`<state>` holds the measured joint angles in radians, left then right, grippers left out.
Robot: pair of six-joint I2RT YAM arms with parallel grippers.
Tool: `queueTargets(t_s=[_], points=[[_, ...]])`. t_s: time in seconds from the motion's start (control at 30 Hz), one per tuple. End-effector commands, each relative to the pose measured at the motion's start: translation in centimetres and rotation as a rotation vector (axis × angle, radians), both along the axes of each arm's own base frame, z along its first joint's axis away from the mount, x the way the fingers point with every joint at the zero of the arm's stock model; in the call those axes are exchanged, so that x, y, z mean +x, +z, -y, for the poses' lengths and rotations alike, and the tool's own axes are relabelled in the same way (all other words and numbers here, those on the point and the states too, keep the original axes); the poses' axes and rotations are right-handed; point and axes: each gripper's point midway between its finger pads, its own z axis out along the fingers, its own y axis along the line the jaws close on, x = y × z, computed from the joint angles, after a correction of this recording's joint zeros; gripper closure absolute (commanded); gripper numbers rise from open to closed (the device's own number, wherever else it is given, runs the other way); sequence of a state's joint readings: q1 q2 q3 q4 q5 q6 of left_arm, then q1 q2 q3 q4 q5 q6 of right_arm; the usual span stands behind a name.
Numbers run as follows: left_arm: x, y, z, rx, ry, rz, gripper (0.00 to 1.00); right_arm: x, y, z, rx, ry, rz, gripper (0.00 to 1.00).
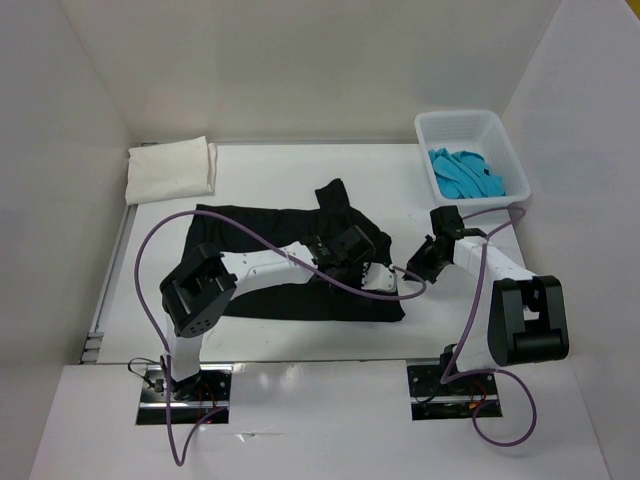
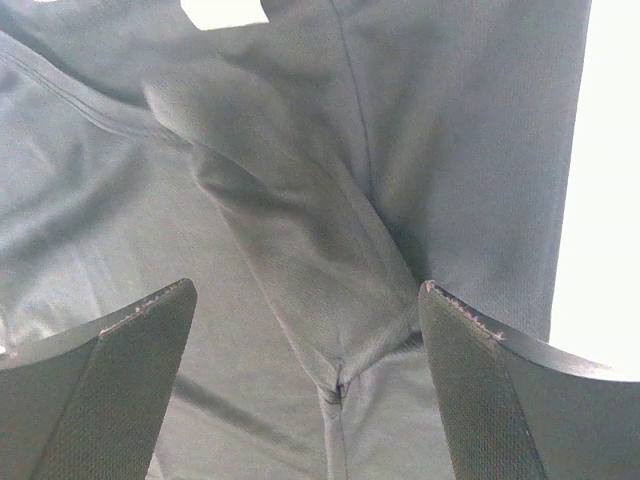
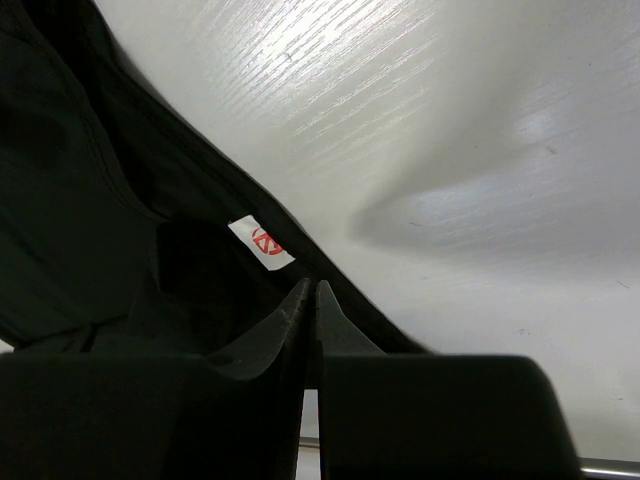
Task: Fold and stack the t-shirts
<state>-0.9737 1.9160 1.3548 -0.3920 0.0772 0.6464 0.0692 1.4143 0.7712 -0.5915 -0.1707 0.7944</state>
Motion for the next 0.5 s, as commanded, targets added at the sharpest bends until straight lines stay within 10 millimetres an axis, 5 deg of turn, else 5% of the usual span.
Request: queueTargets(t_s=[0.0,0.47], points=[[-0.4,1.5,1.4,-0.054,-0.012,-0.035,0.02,0.2,-0.2,-0.1,-0.002,0.014,0.014,0.91],[-0.6,-0.3,0.1,-0.007,-0.022,-0.019,0.02,0.3,-0.1,-0.3,0.007,0.017,0.022,0.90]])
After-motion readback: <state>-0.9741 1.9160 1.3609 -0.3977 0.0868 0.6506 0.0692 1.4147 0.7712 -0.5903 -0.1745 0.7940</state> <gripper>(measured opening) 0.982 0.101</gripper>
